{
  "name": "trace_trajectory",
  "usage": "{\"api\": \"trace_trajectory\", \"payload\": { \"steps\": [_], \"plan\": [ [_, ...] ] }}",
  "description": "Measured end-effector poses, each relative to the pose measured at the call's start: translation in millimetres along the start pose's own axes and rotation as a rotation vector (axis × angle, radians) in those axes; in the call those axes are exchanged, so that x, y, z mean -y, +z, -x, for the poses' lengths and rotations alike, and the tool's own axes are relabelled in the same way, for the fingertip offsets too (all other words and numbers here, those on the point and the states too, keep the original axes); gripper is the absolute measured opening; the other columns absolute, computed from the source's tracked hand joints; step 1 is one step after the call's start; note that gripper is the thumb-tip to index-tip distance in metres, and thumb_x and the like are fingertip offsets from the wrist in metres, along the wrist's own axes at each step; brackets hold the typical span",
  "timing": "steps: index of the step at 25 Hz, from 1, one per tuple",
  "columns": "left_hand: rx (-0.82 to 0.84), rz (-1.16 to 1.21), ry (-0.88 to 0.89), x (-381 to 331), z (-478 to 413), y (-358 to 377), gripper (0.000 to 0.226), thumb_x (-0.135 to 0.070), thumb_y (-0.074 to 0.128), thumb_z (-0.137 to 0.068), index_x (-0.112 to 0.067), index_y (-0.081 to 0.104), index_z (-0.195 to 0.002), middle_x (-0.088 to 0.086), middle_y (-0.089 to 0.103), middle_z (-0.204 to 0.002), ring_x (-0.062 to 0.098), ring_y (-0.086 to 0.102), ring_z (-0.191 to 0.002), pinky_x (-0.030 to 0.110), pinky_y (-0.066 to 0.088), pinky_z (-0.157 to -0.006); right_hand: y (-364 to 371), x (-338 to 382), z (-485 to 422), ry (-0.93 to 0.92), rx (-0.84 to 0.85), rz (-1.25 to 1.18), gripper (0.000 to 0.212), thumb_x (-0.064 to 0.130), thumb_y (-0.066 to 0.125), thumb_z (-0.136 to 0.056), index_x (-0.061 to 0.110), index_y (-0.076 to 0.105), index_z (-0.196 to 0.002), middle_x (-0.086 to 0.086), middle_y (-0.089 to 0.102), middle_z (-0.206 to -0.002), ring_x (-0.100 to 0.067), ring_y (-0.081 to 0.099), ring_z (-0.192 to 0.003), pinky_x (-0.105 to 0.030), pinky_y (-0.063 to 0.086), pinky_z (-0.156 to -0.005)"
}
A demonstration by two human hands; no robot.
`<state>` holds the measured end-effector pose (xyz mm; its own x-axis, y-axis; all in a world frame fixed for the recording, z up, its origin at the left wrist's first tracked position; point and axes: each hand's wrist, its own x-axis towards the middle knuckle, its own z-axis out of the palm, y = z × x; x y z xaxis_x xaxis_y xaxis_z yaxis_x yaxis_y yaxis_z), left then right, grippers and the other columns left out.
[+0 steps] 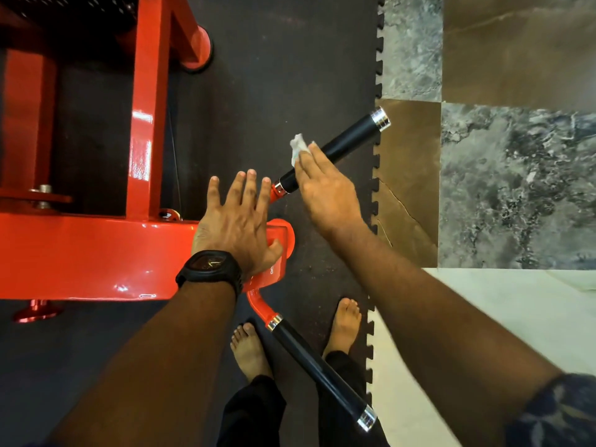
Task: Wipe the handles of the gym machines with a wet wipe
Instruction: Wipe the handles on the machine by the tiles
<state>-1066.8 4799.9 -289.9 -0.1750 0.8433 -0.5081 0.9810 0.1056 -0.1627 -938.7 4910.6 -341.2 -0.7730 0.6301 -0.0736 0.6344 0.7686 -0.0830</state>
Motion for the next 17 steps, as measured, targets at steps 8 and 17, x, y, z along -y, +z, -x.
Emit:
{"api": "trace_trajectory", "payload": {
  "steps": [8,17],
  "plan": [
    [-0.007,0.012,-0.005,-1,3,-2,0.099,-0.067,0.029,-0.088,-0.01,-0.009,-0.159,0.016,-0.003,-0.167,0.029,-0.002,-0.155,0.062,0.002,-0.12,-21,-25,-3,-0.353,0.146,0.418,0.059,0.002,0.034,-0.091,-0.002,0.032,-0.15,-0.024,0.029,-0.158,-0.037,0.026,-0.147,-0.042,0.021,-0.123],
    [0.004,0.015,0.0,-1,3,-4,0.098,-0.067,0.026,-0.088,-0.009,-0.01,-0.158,0.017,-0.004,-0.167,0.029,-0.002,-0.155,0.062,0.002,-0.121,-36,-29,-20,-0.144,0.166,0.496,0.047,0.017,0.032,-0.096,0.001,0.043,-0.139,-0.022,0.05,-0.135,-0.038,0.041,-0.135,-0.047,0.024,-0.12]
  ]
}}
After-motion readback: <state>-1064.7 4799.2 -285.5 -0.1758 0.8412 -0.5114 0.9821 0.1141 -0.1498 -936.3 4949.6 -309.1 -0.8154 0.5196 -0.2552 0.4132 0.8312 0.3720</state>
